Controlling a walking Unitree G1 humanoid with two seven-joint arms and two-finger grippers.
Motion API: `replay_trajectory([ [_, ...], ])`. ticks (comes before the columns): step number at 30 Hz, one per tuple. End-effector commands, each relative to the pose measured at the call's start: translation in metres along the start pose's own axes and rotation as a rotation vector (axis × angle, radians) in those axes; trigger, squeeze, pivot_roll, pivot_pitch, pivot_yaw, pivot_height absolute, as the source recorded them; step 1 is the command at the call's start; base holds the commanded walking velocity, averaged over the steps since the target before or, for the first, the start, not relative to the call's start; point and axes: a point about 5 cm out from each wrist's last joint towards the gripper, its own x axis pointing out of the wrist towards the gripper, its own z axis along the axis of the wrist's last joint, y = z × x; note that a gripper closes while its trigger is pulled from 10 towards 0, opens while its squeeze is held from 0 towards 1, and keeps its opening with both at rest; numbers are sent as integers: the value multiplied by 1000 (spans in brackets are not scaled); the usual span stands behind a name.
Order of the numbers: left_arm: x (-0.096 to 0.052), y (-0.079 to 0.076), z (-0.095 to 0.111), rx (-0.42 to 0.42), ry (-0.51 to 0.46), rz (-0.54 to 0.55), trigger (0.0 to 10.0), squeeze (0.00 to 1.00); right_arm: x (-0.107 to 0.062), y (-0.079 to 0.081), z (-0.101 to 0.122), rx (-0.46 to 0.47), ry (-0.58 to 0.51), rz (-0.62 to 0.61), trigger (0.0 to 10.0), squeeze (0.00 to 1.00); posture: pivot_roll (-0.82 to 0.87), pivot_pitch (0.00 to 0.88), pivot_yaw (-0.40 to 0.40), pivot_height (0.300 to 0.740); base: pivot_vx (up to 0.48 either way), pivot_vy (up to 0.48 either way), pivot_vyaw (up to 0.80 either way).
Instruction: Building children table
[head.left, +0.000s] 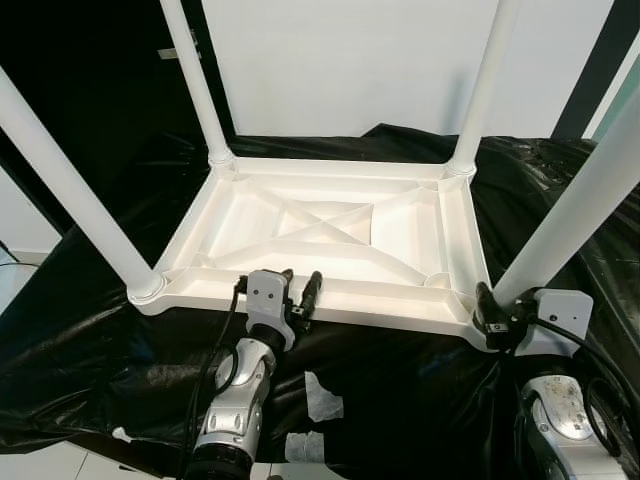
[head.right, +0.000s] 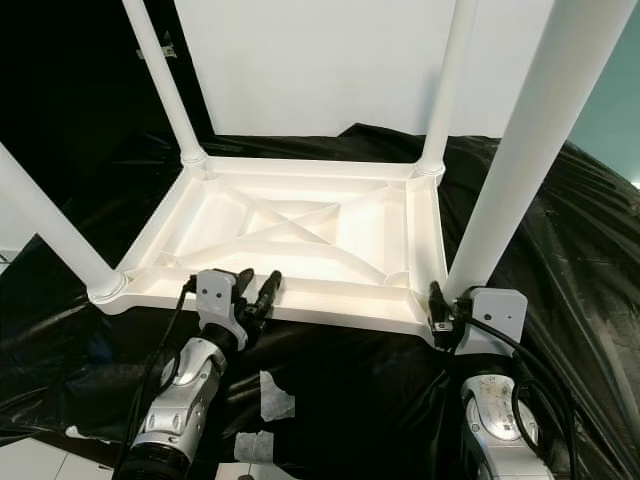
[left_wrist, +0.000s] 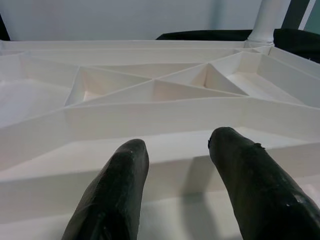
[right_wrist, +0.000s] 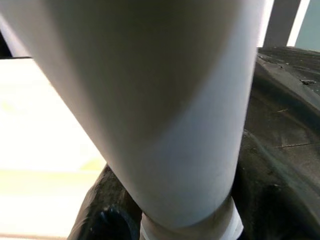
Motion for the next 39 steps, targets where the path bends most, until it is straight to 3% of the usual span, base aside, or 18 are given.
replay_trajectory([
  [1, -1, -1, -3, 8, 10, -41, 10000, 0, -3, 5, -17, 20, 98, 44, 10000, 0, -129, 0, 54, 740, 0, 0, 0],
  [13, -2, -3, -5, 18, 17, -56, 10000, 0, -22, 11, -29, 41, 195, 227, 10000, 0, -137, 0, 60, 740, 0, 0, 0],
  [16, -2, -3, -5, 18, 17, -57, 10000, 0, -23, 10, -30, 44, 201, 229, 10000, 0, -139, 0, 61, 740, 0, 0, 0],
  [18, -2, -4, -5, 21, 18, -66, 10000, 0, -21, 3, -31, 99, 229, 191, 10000, 0, -140, 0, 61, 740, 0, 0, 0],
  [28, -2, -5, -5, 21, 18, -69, 10000, 0, -18, 4, -32, 189, 297, 168, 10000, 0, -136, 0, 60, 740, 0, 0, 0],
  [39, -1, -6, -5, 20, 17, -72, 10000, 0, -19, 4, -38, 267, 457, 185, 10000, 0, -140, 0, 61, 740, 0, 0, 0],
])
